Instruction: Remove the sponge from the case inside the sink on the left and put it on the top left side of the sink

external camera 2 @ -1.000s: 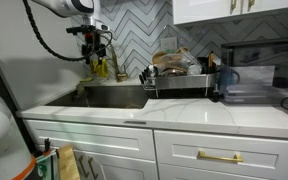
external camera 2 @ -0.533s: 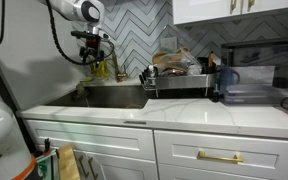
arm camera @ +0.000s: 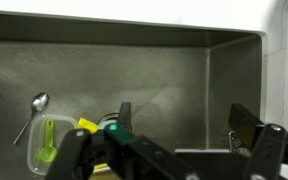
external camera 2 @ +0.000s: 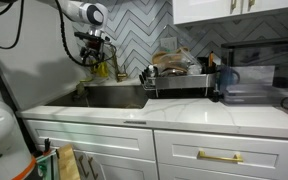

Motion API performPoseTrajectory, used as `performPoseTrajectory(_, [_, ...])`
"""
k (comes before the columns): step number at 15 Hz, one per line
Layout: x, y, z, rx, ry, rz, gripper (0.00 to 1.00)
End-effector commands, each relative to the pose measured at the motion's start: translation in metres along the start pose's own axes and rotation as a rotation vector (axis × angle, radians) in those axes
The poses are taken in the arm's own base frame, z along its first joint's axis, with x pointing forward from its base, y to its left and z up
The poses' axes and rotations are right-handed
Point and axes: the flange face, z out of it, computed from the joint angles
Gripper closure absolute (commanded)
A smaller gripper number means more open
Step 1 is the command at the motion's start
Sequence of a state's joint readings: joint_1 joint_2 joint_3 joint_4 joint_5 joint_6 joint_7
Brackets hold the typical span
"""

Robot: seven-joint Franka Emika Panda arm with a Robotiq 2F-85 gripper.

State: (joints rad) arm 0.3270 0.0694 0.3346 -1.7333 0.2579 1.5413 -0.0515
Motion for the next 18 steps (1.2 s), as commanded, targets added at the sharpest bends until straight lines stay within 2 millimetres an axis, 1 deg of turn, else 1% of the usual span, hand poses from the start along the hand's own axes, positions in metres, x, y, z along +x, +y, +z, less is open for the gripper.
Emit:
performPoseTrajectory(1, [0.029, -0.024, 0.014, 0.032, -0.037, -0.094, 0.00])
performPoseTrajectory(4, [0.051, -0.058, 0.029, 0.108, -0.065, -0.123, 0.00])
performPoseTrajectory(5, [0.057, -0.067, 0.038, 0.132, -0.085, -0.108, 0.00])
performPoseTrajectory(8, [0.073, -0.090, 0.054, 0.181, -0.113, -0.041, 0.00])
performPoseTrajectory(10, [0.086, -0.109, 0.064, 0.211, -0.127, 0.032, 0.00])
performPoseTrajectory(11, [0.091, -0.124, 0.068, 0.218, -0.132, 0.040, 0.00])
performPoseTrajectory(12, [0.079, -0.102, 0.062, 0.187, -0.121, -0.003, 0.00])
performPoseTrajectory(13, [0.082, -0.107, 0.065, 0.189, -0.126, -0.002, 0.00])
performPoseTrajectory(14, [0.083, -0.108, 0.066, 0.190, -0.128, -0.004, 0.00])
performPoseTrajectory(18, [0.084, -0.101, 0.061, 0.192, -0.118, 0.003, 0.00])
